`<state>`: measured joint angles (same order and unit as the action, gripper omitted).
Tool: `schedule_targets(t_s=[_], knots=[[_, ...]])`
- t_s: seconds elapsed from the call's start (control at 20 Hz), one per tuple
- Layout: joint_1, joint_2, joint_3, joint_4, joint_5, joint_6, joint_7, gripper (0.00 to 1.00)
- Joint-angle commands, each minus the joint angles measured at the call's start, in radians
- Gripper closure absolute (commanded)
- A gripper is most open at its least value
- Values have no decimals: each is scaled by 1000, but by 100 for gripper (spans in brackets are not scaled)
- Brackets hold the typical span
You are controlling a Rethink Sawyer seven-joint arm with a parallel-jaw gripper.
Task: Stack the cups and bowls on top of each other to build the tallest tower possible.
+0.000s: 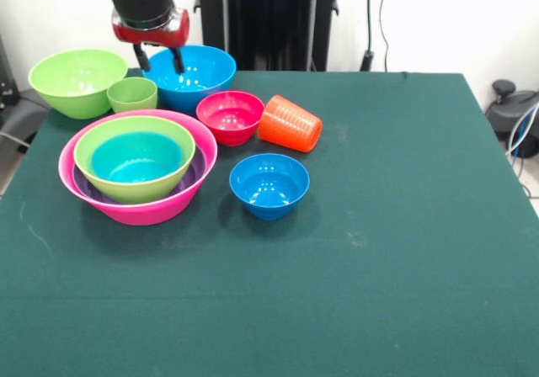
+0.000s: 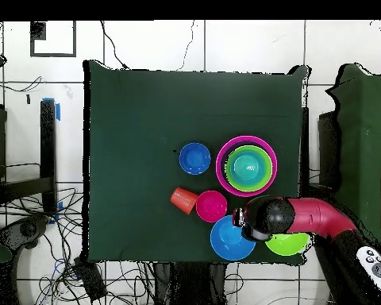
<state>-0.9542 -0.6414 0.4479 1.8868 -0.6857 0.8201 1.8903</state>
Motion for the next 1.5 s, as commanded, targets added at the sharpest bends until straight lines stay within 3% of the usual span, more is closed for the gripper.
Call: schedule_targets(t_s=[0.05, 0.9, 1.5], knots=[[30, 25, 5, -20, -73, -46, -96, 0], [38, -69, 35, -43, -29, 56, -160, 0], [29, -4, 35, -52, -67, -60, -123, 0]])
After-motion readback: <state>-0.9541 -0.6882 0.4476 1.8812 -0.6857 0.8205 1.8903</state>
